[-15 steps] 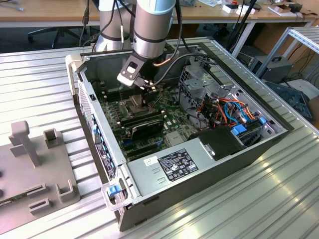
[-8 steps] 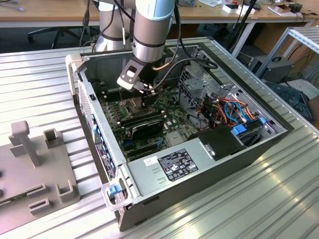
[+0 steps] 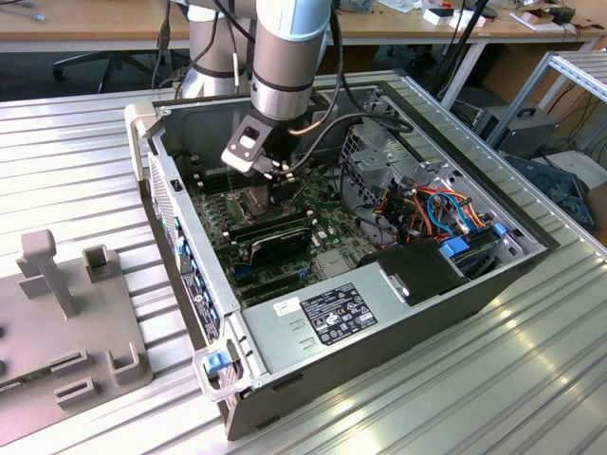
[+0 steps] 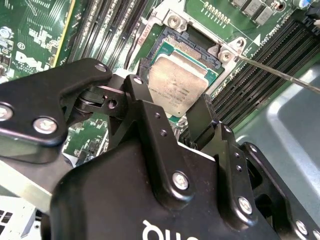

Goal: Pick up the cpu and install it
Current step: 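Place the cpu into insertion slot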

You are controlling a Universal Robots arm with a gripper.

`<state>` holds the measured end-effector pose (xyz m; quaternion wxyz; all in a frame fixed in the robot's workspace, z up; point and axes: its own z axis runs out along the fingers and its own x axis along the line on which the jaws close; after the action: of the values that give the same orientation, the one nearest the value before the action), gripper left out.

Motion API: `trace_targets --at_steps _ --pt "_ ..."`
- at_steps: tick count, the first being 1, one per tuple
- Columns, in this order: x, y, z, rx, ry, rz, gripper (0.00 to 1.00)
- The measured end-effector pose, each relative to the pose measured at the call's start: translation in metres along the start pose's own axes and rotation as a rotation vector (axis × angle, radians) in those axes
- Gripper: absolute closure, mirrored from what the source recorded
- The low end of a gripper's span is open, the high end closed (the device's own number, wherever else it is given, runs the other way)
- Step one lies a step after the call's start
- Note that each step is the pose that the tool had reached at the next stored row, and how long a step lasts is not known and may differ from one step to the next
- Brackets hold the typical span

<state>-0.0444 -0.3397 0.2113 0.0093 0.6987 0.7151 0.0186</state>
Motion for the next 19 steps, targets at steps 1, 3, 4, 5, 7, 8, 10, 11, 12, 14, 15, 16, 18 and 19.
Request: trace_targets --at_steps 1,3,4,5,7,8,10,11,12,14,15,16,18,19 --pt "0.0 -0.0001 0.0013 0.0 0.0 0.0 0.45" --pt "0.0 -0.0002 0.0033 0.0001 -0.0002 0.0 0.45" --pt "0.0 -0.0003 0.0046 0.0 -0.0009 0.0 0.45" --pt "-0.0001 -0.0003 0.0054 0.0 -0.0016 0.0 0.45" --pt "-0.0001 -0.0004 0.0069 0.0 -0.0031 0.0 0.45" --pt "-0.0001 -0.0004 0.0072 0.0002 -0.0042 0.0 0.45" --pt "-0.0001 -0.0004 0.0072 0.0002 -0.0043 0.0 0.45" --pt "0.0 -0.0006 0.0073 0.0001 -0.0041 0.0 0.45" --pt "-0.0001 -0.0007 0.0073 0.0001 -0.0041 0.0 0.45" --pt "-0.0001 -0.0008 0.0074 0.0001 -0.0041 0.0 0.45" --pt "-0.0001 -0.0008 0.0074 0.0001 -0.0042 0.0 0.45" --pt "-0.0001 -0.0008 0.0074 0.0002 -0.0042 0.0 0.45" --pt "-0.0001 -0.0007 0.0076 0.0 -0.004 0.0 0.45" --pt "-0.0001 -0.0008 0.0077 0.0 -0.0041 0.0 0.45"
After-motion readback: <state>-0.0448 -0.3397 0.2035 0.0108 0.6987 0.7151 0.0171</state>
